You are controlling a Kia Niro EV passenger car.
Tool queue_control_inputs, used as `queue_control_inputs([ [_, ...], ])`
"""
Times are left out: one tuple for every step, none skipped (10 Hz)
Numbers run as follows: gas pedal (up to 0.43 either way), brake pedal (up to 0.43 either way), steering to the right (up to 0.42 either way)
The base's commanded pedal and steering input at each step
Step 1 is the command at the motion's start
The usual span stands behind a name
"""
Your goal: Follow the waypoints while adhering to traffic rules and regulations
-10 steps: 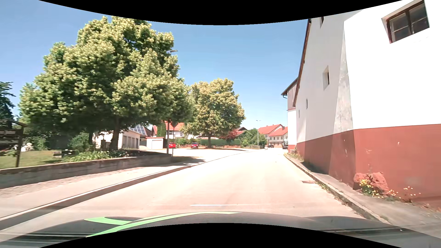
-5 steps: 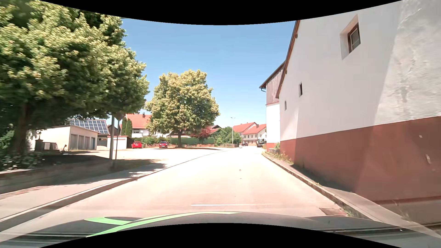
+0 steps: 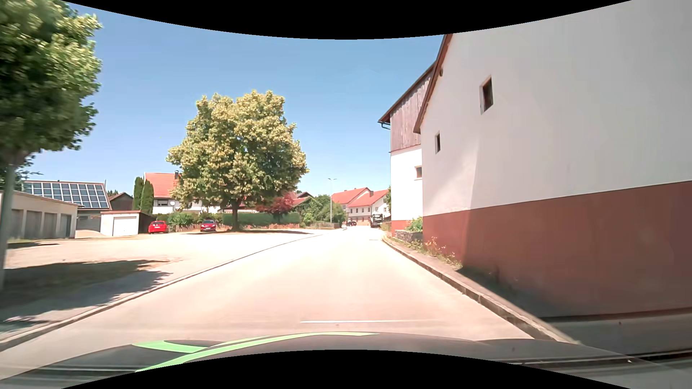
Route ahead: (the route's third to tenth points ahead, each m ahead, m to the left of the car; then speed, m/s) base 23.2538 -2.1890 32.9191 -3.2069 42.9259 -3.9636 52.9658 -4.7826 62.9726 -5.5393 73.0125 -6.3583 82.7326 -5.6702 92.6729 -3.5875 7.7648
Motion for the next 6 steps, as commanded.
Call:
queue_control_inputs([
  [0.059, 0.0, 0.054],
  [0.067, 0.0, 0.033],
  [0.067, 0.0, 0.024],
  [0.067, 0.0, 0.017],
  [0.067, 0.0, 0.013],
  [0.067, 0.0, 0.01],
])
